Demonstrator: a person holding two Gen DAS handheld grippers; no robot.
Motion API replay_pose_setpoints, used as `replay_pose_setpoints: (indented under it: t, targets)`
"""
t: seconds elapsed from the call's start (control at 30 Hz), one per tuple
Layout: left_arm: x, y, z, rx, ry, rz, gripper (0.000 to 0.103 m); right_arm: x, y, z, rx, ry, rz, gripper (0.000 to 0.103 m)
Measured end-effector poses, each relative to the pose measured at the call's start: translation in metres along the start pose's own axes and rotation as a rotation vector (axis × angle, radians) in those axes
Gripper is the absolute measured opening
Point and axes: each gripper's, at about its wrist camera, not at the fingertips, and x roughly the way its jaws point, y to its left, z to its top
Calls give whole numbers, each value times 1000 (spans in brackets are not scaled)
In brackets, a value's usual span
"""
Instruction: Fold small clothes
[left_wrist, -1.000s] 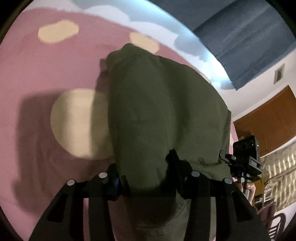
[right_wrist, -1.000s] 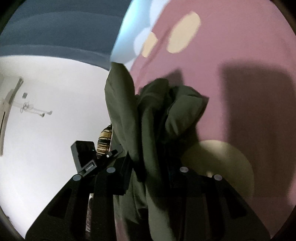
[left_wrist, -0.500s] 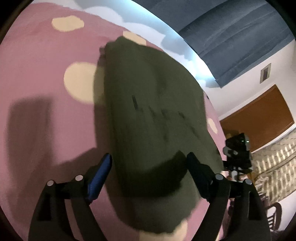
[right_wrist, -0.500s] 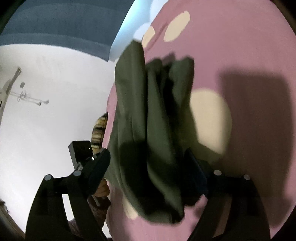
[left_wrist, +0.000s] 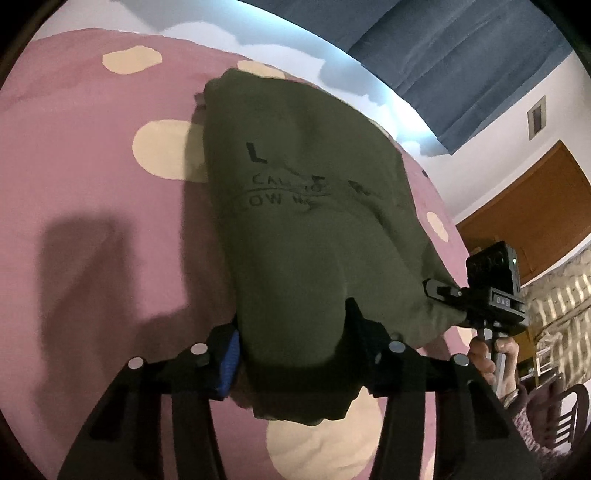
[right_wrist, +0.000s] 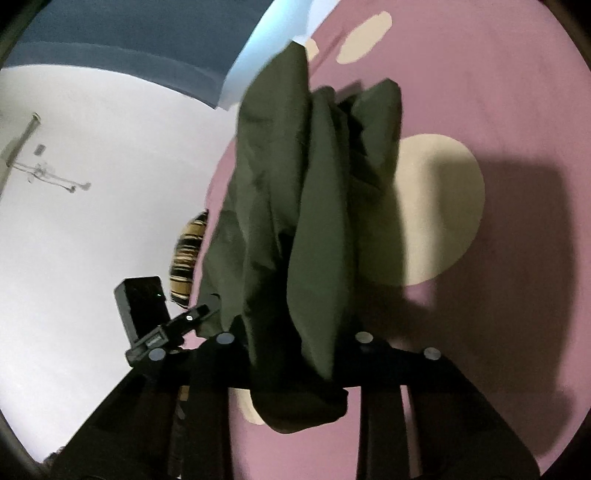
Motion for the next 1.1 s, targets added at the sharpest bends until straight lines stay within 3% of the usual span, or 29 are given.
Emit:
replay_pose_setpoints:
  t: [0.3, 0.7, 1.1]
  targets:
    - [-17, -8, -26, 40, 25, 35, 49, -10, -20, -23, 31, 23, 58, 24]
    - [-9, 0, -40, 51, 0, 44, 50, -12, -53, -32, 75, 22, 94, 24]
    - [-10, 1, -45, 52, -9, 37, 52, -11, -47, -32, 80, 20, 106, 24]
